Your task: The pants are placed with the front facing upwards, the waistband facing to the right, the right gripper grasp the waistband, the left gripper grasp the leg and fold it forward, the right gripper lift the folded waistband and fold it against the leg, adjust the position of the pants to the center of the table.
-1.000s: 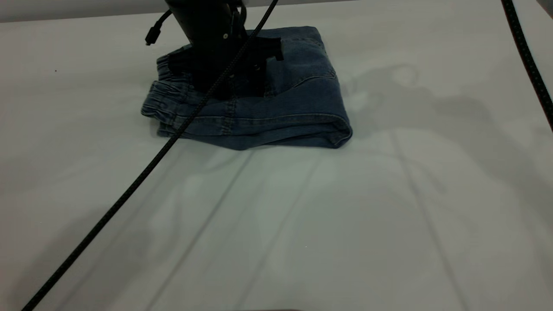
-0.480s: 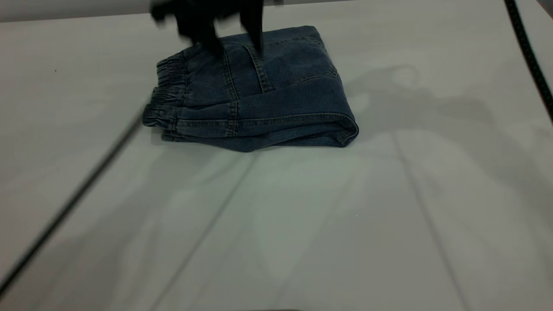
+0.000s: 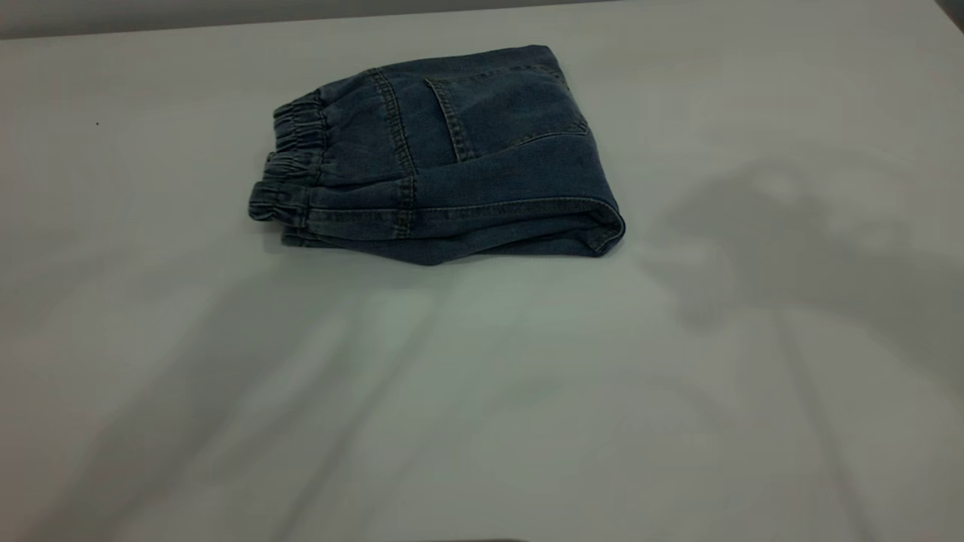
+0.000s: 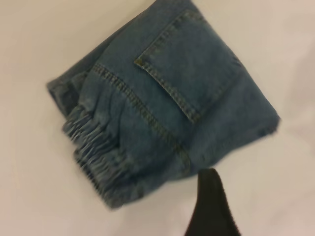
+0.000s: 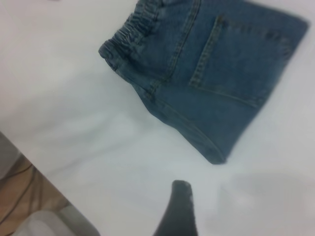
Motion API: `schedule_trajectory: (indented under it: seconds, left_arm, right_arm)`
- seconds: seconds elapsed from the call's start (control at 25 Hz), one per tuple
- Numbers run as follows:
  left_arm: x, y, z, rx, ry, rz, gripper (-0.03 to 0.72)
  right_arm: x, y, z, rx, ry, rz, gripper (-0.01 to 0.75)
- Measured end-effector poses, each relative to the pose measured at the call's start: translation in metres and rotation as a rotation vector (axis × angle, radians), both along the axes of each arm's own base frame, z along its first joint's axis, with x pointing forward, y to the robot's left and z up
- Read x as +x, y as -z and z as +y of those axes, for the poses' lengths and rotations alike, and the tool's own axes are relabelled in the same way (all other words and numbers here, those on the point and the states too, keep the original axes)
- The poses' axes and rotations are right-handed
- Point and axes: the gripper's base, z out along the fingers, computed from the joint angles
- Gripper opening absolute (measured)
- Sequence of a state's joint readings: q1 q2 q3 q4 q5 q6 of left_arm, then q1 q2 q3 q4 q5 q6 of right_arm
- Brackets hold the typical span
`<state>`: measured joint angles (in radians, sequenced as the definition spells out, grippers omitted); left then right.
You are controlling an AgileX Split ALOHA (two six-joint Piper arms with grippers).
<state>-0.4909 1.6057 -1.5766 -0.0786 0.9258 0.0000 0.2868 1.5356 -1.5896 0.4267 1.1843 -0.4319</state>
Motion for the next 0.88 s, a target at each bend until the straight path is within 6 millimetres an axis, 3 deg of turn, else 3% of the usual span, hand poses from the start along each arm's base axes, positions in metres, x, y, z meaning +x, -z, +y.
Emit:
schedule_trajectory:
  seconds: [0.24, 0.44, 0.64, 0.76, 0.88]
  left_arm:
    - [-0.068, -0.059, 0.036, 0.039, 0.067, -0.047, 0.452]
    - [-0.117, -0.09, 0.068, 0.068, 0.063, -0.174, 0.452]
    - [-0.17, -0.085, 0.097, 0.052, 0.057, -0.223, 0.452]
    - [-0.194, -0.059, 0.11, 0.065, 0.059, -0.193, 0.452]
    - [-0.214, -0.026, 0.121, 0.08, 0.048, -0.143, 0.452]
  right_arm:
    - [-0.082, -0.068, -0.035, -0.027, 0.096, -0.188, 0.568]
    - [-0.144, -0.089, -0.063, -0.018, 0.233, -0.297, 0.568]
    - [-0.202, -0.071, -0.083, 0.0, 0.275, -0.328, 0.568]
    - [-0.226, -0.043, -0.09, -0.004, 0.288, -0.299, 0.568]
    - [-0.245, -0.001, -0.096, -0.014, 0.308, -0.229, 0.568]
